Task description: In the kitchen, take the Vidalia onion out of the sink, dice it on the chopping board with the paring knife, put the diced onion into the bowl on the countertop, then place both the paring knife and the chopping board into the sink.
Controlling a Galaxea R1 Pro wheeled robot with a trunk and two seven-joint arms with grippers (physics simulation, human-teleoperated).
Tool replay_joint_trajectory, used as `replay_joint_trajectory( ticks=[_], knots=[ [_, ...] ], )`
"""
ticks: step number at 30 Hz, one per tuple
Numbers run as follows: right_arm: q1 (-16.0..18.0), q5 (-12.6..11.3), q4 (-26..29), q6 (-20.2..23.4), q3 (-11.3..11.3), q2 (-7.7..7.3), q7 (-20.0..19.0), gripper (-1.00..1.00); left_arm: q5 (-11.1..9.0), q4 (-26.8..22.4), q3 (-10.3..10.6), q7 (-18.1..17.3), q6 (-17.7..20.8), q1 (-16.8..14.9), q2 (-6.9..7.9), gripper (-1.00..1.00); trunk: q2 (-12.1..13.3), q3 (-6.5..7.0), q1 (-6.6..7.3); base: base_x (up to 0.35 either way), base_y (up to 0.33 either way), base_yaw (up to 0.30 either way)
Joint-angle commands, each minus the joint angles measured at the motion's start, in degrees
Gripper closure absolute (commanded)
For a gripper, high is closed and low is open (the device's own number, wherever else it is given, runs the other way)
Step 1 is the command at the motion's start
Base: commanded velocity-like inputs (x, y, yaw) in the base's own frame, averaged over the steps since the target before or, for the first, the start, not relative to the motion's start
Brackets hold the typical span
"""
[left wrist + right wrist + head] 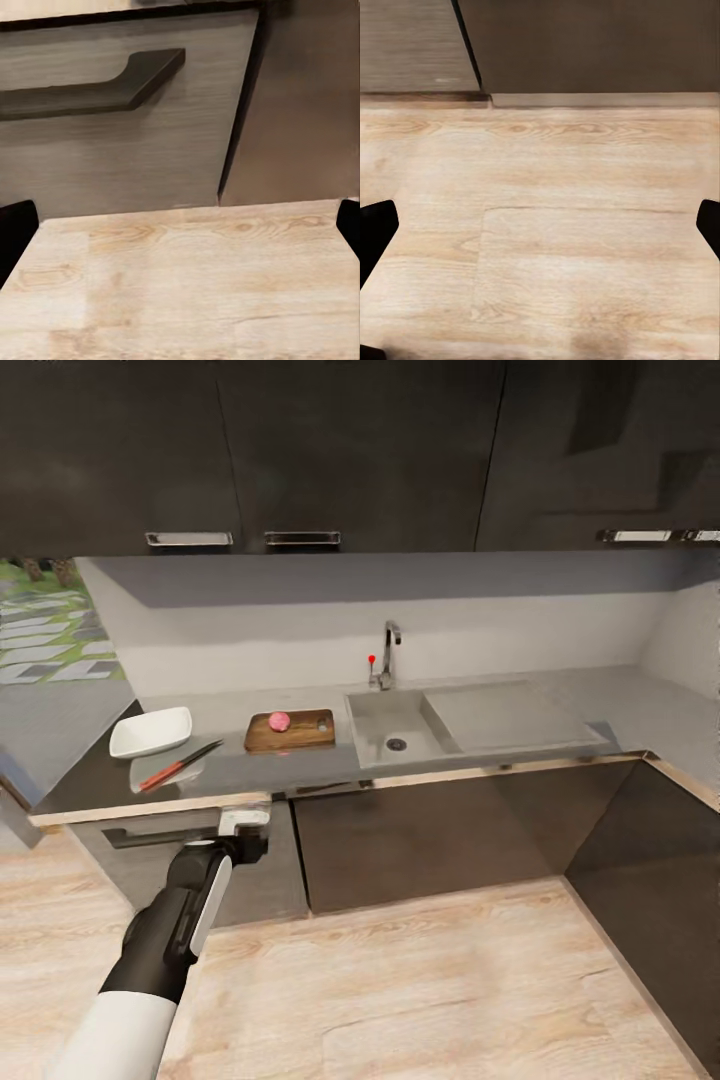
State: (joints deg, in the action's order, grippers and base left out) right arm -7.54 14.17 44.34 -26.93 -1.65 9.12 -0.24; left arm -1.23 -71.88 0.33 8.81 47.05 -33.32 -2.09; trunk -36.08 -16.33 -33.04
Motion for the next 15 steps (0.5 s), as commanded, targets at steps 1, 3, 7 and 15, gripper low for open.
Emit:
replay_joint_trajectory(
  ticks=[1,3,7,15],
  knots=[
    [-0.02,0.25,0.07,-0.05,0.06,0.02,-0.02,-1.00,-0.15,-0.04,0.03,0.25,0.22,0.25,-0.01,-1.00,-0.07,-0.07,0.01,-0.218,0.000,0.000],
    [-0.02,0.25,0.07,-0.05,0.06,0.02,-0.02,-1.00,-0.16,-0.03,0.04,0.21,0.19,0.77,-0.01,-1.00,-0.07,-0.07,0.01,-0.201,0.000,0.000],
    [-0.02,0.21,0.08,-0.05,0.12,0.02,-0.02,-1.00,-0.28,-0.15,0.02,-0.36,0.04,2.95,-0.01,-1.00,-0.07,-0.07,0.01,-0.099,0.000,0.000],
    [-0.02,0.19,0.05,-0.05,0.15,0.02,-0.02,-1.00,-0.35,-1.97,0.02,-8.02,-0.10,7.14,0.06,-1.00,-0.07,-0.07,0.01,-0.010,0.000,0.000]
  ],
)
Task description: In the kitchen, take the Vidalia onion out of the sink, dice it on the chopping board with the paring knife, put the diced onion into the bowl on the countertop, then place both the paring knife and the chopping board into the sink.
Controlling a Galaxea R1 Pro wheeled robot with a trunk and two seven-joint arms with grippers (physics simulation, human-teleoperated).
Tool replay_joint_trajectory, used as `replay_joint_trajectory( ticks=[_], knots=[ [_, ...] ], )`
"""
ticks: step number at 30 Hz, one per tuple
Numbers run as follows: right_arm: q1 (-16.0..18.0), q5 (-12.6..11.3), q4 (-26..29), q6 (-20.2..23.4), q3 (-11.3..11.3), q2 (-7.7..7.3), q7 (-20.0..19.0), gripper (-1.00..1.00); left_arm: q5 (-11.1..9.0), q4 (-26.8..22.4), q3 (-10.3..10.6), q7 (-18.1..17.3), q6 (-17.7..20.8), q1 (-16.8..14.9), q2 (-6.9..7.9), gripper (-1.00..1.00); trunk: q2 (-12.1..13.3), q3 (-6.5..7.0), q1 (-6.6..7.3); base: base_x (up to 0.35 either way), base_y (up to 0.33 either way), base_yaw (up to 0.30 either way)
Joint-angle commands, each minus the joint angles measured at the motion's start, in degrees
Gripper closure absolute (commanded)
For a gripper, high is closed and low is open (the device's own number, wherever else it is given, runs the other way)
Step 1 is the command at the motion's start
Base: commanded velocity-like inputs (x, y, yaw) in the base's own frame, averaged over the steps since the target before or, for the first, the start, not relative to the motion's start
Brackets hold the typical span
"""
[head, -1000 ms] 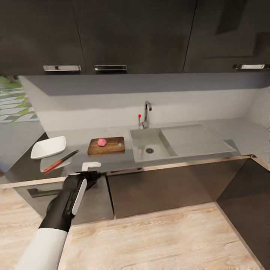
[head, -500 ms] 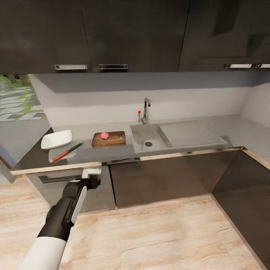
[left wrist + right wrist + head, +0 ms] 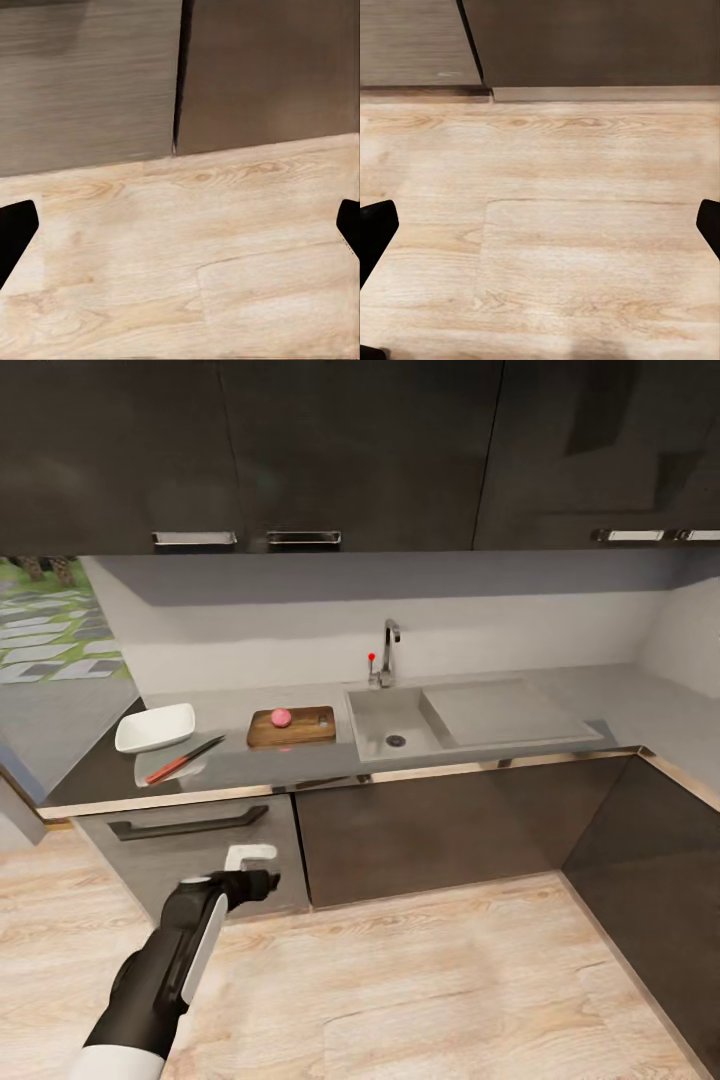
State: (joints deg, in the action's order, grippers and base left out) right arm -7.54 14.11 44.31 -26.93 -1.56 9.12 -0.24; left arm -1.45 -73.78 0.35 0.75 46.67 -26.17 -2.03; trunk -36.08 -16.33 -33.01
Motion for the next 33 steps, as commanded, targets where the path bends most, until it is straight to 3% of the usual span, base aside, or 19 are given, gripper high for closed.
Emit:
replay_joint_trajectory(
  ticks=[1,5,8,12,18,23,25,26,28,33],
  knots=[
    [-0.02,0.25,0.08,-0.05,0.07,0.02,-0.02,-1.00,-0.10,-1.04,0.00,-1.75,0.24,1.30,0.00,-1.00,-0.07,-0.07,-0.02,0.000,0.000,0.000],
    [-0.02,0.24,0.08,-0.05,0.07,0.02,-0.02,-1.00,-0.06,-2.73,0.00,-3.09,-0.48,4.12,0.01,-1.00,-0.07,-0.07,-0.02,0.000,0.000,0.000],
    [-0.02,0.22,0.08,-0.03,0.07,0.02,-0.02,-1.00,0.18,-3.51,0.00,-3.29,-4.46,7.42,0.01,-1.00,-0.07,-0.07,-0.02,0.000,0.000,0.000],
    [-0.02,0.22,0.08,0.02,0.07,0.02,-0.02,-1.00,0.28,-3.53,-0.06,-3.33,-5.86,10.05,0.01,-1.00,-0.07,-0.07,-0.02,0.000,0.000,0.000],
    [-0.02,0.22,0.08,0.00,0.13,0.02,-0.02,-1.00,0.26,-3.32,-0.02,-1.08,-17.00,18.09,-0.07,-1.00,-0.07,-0.07,-0.02,0.000,0.000,0.000],
    [-0.02,0.24,0.08,0.00,0.12,0.02,-0.02,-1.00,0.23,-3.29,-0.07,0.04,-19.53,23.28,-0.08,-1.00,-0.07,-0.07,-0.02,0.000,0.000,0.000],
    [-0.02,0.24,0.08,0.02,0.13,0.02,-0.02,-1.00,0.22,-2.90,-0.08,0.12,-22.33,24.76,-0.03,-1.00,-0.07,-0.07,-0.02,0.000,0.000,0.000],
    [-0.02,0.24,0.08,-0.01,0.14,0.02,-0.02,-1.00,0.22,-2.24,-0.08,0.22,-26.41,26.43,-0.02,-1.00,-0.07,-0.07,-0.02,0.000,0.000,0.000],
    [-0.02,0.23,0.08,-0.02,0.15,0.02,-0.02,-1.00,0.22,-1.83,-0.08,0.27,-29.57,28.15,-0.04,-1.00,-0.07,-0.07,-0.02,0.000,0.000,0.000],
    [-0.02,0.22,0.08,-0.02,0.14,0.02,-0.02,-1.00,0.14,-0.40,-0.09,0.16,-32.33,31.39,0.00,-1.00,-0.07,-0.07,-0.02,0.000,0.000,0.000]
  ],
)
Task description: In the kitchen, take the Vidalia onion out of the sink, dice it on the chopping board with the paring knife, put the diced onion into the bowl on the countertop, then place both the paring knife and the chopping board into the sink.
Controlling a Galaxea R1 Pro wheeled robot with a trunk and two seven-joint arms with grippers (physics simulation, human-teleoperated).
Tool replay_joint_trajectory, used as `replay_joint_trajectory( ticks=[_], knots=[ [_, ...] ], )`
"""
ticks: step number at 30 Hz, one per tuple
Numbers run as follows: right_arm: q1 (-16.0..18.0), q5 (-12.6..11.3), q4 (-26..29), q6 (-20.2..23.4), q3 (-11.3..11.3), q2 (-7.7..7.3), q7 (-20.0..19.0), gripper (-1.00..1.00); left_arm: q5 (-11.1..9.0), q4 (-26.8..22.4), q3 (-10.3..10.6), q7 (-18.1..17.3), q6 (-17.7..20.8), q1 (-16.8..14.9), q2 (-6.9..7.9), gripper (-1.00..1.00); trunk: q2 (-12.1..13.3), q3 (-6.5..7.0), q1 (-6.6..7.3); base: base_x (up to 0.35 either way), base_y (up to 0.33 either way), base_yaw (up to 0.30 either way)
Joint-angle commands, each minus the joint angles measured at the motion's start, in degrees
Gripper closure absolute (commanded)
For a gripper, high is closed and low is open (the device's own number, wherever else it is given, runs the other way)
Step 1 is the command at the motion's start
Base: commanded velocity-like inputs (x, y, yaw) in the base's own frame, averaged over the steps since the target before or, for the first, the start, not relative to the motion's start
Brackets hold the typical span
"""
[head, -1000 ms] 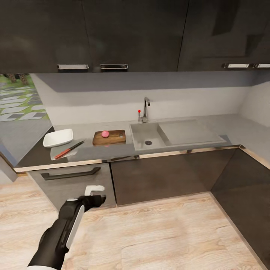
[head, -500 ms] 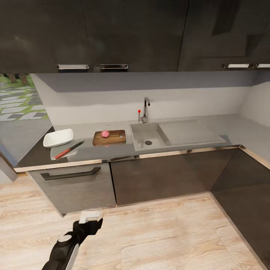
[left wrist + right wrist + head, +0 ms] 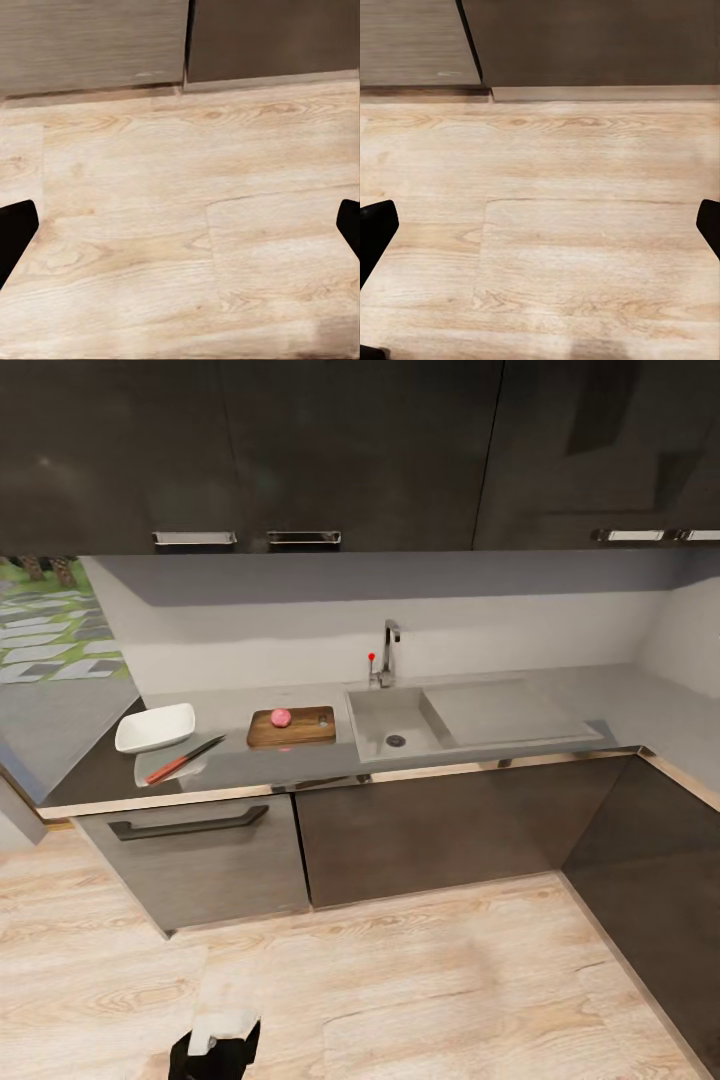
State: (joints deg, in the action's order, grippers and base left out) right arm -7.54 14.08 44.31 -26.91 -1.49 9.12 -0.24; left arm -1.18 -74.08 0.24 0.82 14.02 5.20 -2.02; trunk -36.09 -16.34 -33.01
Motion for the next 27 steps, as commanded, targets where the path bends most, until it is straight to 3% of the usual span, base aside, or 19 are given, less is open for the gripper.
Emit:
replay_joint_trajectory(
  ticks=[1,6,11,14,23,27],
  knots=[
    [-0.02,0.25,0.08,-0.02,0.07,0.02,-0.02,-1.00,-0.13,0.90,0.02,0.09,-1.17,0.42,0.00,-1.00,-0.06,-0.06,-0.02,0.000,0.000,0.000],
    [-0.02,0.25,0.08,-0.04,0.08,0.02,-0.02,-1.00,-0.21,4.42,-0.14,0.17,-8.26,1.32,0.17,-1.00,-0.06,-0.06,-0.02,0.000,0.000,0.000],
    [-0.02,0.25,0.08,-0.05,0.08,0.02,-0.02,-1.00,-0.22,4.48,-0.37,0.15,-10.25,3.77,0.25,-1.00,-0.06,-0.06,-0.02,0.000,0.000,0.000],
    [-0.02,0.25,0.08,-0.07,0.08,0.02,-0.02,-1.00,-0.22,4.55,-0.43,0.16,-13.40,5.36,0.26,-1.00,-0.06,-0.06,-0.02,0.000,0.000,0.000],
    [-0.02,0.25,0.15,-0.08,0.08,-0.05,-0.01,-1.00,-0.79,6.97,-0.46,0.29,-15.68,6.06,0.00,-1.00,-0.06,-0.06,-0.02,0.000,0.000,0.000],
    [-0.02,0.31,0.22,-0.08,0.08,-0.11,0.04,-1.00,-0.98,6.87,-0.96,0.31,-16.60,8.46,0.13,-1.00,-0.06,-0.06,-0.02,0.000,0.000,0.000]
  ],
)
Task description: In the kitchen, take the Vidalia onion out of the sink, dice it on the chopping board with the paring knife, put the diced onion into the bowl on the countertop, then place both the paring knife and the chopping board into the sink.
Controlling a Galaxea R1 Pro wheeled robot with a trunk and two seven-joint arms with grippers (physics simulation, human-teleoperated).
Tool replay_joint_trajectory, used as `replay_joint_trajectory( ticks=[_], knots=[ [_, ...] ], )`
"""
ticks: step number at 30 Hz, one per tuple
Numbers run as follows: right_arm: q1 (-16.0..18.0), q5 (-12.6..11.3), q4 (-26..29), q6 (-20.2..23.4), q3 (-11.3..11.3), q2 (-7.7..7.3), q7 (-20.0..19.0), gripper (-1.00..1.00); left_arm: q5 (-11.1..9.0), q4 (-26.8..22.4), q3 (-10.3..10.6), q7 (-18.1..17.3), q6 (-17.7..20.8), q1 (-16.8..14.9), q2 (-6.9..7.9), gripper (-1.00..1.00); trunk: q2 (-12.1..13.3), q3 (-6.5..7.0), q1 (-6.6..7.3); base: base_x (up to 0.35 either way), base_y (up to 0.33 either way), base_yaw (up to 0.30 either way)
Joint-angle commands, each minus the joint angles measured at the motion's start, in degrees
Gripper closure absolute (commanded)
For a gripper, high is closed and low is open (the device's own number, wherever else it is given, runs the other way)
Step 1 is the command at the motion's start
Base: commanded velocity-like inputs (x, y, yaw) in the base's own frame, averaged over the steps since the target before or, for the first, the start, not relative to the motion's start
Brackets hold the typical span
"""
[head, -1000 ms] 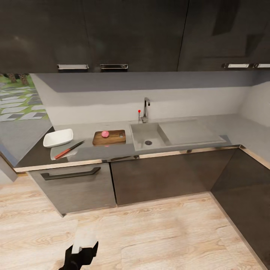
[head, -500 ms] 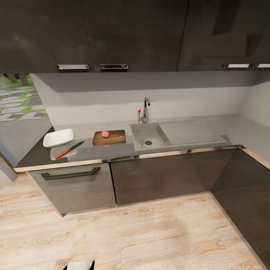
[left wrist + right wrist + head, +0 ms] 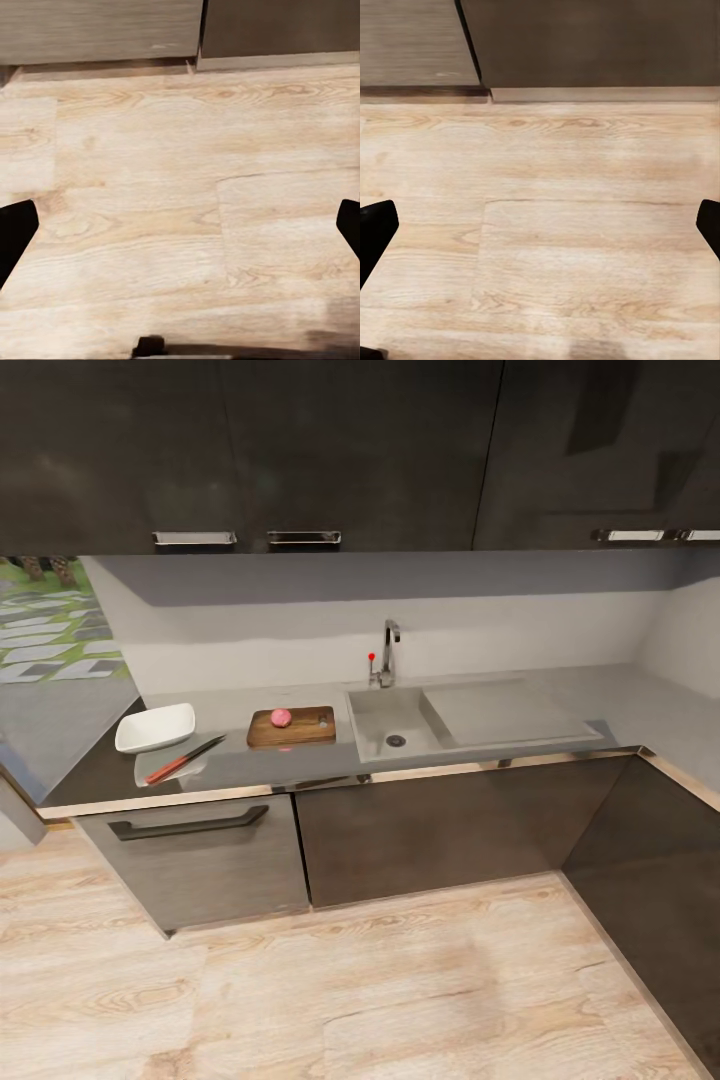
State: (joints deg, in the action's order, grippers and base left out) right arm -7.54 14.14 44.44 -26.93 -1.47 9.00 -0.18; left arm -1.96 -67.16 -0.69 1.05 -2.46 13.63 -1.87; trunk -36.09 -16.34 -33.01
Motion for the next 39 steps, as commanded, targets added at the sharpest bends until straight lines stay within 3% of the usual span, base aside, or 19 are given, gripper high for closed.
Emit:
replay_joint_trajectory(
  ticks=[1,11,14,39],
  knots=[
    [-0.02,0.26,0.08,-0.05,0.06,-0.09,-0.01,-1.00,-0.22,0.30,-0.96,0.09,-0.26,0.70,-0.09,-1.00,-0.06,-0.06,-0.02,0.000,0.000,0.000],
    [-0.02,0.20,0.06,-0.05,0.06,-0.23,0.00,-1.00,-0.33,7.27,-2.24,0.02,-0.49,1.21,-0.38,-1.00,-0.06,0.25,-0.02,0.000,0.000,0.000],
    [-0.02,0.19,0.06,-0.05,0.07,-0.23,0.00,-1.00,-0.61,8.34,-2.29,0.01,-2.32,1.22,-0.38,-1.00,-0.06,0.51,-0.02,0.000,0.009,0.000],
    [-0.02,0.19,0.03,-0.05,0.09,-0.22,0.00,-1.00,-0.68,8.45,-2.37,0.01,-3.08,1.22,-0.24,-1.00,-0.06,2.80,-0.02,0.000,0.286,0.000]
  ],
)
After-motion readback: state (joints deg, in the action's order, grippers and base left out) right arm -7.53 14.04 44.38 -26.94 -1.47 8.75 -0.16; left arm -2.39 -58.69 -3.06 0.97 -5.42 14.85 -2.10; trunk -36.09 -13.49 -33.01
